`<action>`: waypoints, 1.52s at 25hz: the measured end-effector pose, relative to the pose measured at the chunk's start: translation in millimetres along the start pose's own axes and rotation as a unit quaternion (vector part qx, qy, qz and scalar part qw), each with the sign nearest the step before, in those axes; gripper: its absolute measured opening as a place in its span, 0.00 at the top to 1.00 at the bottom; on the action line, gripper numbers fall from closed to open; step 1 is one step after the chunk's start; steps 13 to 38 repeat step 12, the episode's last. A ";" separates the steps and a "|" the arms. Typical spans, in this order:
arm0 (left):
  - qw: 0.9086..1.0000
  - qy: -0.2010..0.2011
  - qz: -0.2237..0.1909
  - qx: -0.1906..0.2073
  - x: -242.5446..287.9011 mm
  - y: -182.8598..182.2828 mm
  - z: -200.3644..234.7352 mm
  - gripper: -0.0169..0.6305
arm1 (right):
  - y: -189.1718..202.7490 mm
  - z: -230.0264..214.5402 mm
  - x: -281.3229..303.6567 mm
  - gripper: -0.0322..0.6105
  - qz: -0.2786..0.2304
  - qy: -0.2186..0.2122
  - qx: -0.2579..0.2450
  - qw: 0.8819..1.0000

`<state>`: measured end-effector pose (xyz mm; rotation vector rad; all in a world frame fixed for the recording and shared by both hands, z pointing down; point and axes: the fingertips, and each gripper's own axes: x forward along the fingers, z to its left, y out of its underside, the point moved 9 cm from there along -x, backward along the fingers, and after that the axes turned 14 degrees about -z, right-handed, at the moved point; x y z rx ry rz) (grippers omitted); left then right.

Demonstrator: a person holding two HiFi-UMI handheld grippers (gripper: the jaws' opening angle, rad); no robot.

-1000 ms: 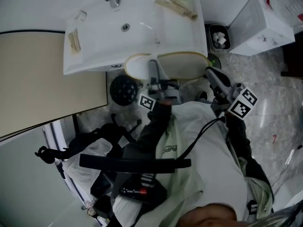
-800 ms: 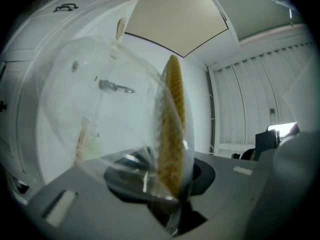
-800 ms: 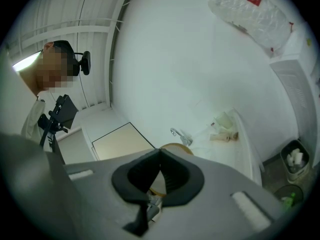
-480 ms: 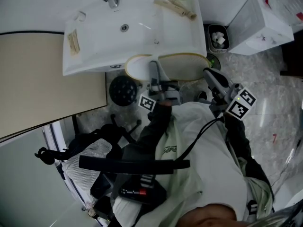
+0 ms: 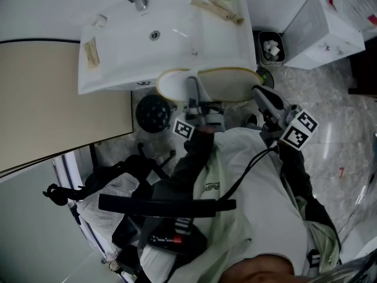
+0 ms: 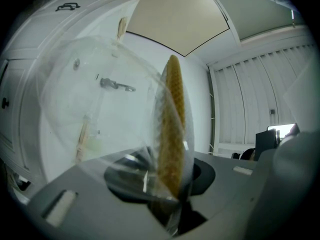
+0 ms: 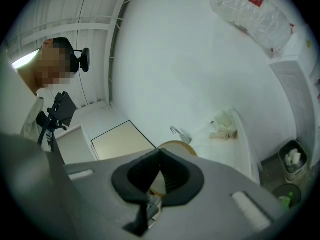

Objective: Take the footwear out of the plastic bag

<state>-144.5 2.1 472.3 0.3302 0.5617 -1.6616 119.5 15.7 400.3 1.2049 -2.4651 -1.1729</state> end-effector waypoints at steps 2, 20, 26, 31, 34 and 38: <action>1.000 0.000 -0.001 -0.001 -0.5 -0.7 -0.9 0.81 | 0.7 1.0 -0.4 0.95 0.001 0.001 -0.001 1.000; 1.000 0.002 0.000 -0.001 -2.5 1.0 -3.5 0.81 | 1.9 2.6 -3.2 0.95 0.002 0.001 -0.002 1.000; 1.000 0.002 0.000 -0.001 -2.5 1.0 -3.5 0.81 | 1.9 2.6 -3.2 0.95 0.002 0.001 -0.002 1.000; 1.000 0.002 0.000 -0.001 -2.5 1.0 -3.5 0.81 | 1.9 2.6 -3.2 0.95 0.002 0.001 -0.002 1.000; 1.000 0.002 0.000 -0.001 -2.5 1.0 -3.5 0.81 | 1.9 2.6 -3.2 0.95 0.002 0.001 -0.002 1.000; 1.000 0.002 0.000 -0.001 -2.5 1.0 -3.5 0.81 | 1.9 2.6 -3.2 0.95 0.002 0.001 -0.002 1.000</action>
